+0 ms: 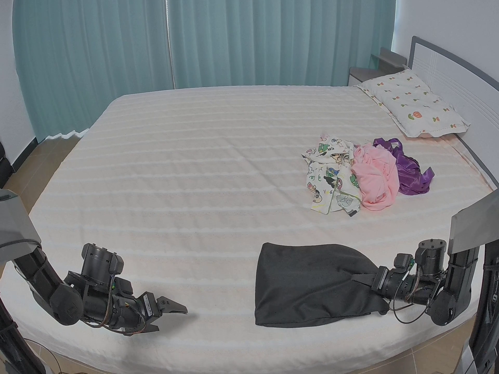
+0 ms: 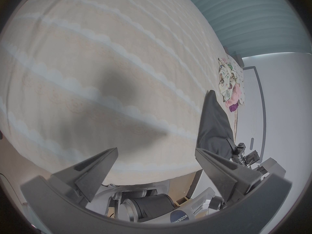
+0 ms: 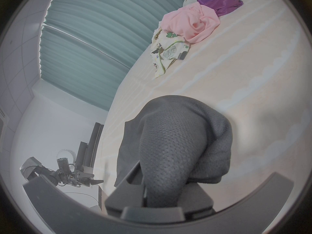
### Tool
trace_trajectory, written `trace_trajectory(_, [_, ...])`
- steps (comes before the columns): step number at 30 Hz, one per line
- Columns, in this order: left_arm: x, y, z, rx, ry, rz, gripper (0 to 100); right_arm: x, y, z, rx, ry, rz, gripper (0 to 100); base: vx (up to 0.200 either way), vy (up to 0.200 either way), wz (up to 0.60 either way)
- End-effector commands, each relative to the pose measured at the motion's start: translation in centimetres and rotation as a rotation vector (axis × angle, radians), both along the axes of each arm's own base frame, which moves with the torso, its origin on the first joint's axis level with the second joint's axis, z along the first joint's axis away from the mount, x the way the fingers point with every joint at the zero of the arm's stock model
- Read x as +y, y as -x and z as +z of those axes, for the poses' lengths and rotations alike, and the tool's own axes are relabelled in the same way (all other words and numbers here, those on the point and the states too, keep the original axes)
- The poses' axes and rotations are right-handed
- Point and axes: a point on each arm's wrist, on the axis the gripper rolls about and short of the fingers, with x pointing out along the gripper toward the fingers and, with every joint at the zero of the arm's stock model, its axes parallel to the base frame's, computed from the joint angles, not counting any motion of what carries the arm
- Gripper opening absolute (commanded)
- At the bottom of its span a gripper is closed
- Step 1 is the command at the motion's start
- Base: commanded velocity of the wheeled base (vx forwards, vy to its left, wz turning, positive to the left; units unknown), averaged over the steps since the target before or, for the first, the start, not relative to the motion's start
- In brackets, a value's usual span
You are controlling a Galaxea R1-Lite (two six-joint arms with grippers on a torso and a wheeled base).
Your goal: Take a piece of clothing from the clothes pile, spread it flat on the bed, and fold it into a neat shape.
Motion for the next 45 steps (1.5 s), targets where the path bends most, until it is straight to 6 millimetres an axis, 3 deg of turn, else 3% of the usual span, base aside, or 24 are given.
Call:
trace_trajectory(1, [-0.01,-0.01,-0.13,0.004,-0.004,0.001,100,-1.19,-0.09,0.74,-0.031,-0.012,-0.027,0,0.0,-0.2,0.0])
trace_trajectory(11, [-0.01,-0.01,-0.13,0.004,-0.004,0.001,100,-2.1,0.26,0.8,-0.022,-0.007,-0.057,0,0.0,-0.2,0.0])
trace_trajectory(40, [-0.08,-0.05,-0.25,0.009,-0.006,-0.001,100,-2.16,0.28,0.74,-0.029,0.012,-0.06,0,0.0,-0.2,0.0])
trace_trajectory(45, [-0.06,-0.09,-0.23,0.007,-0.006,0.0,100,-2.17,0.31,0.65,-0.025,0.014,-0.061,0,0.0,0.0,0.0])
